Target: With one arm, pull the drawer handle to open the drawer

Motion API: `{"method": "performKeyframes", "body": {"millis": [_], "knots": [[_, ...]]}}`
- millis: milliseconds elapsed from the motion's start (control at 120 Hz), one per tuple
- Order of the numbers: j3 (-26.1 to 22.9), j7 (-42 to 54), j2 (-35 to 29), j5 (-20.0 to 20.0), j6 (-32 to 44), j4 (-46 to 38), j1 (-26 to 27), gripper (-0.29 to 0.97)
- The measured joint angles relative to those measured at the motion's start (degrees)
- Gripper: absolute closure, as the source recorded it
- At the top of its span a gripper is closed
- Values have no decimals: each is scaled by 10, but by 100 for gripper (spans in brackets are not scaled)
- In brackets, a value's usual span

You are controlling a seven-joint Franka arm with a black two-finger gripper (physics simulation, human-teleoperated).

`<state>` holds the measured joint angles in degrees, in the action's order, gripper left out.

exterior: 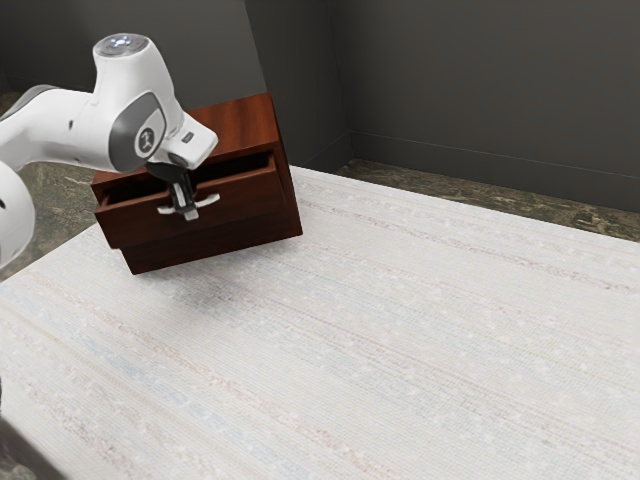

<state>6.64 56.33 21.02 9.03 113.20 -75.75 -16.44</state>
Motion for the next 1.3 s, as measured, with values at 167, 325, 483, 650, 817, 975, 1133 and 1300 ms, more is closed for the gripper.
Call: {"method": "performKeyframes", "body": {"millis": [167, 325, 483, 650, 817, 975, 1133, 1300], "knots": [[-5, -4, -17, 3, -1, -25, -1, 78], [-13, -6, -41, 5, 0, -54, 0, 78], [-21, -9, -61, 4, -1, -81, 0, 77], [-27, -12, -86, 5, -1, -108, 0, 79], [-30, -16, -104, 5, 1, -130, 2, 79], [-30, -20, -117, 6, 4, -148, 3, 79], [-34, -25, -133, 7, 6, -170, 2, 79], [-40, -29, -153, 7, 7, -191, 1, 79]]}}
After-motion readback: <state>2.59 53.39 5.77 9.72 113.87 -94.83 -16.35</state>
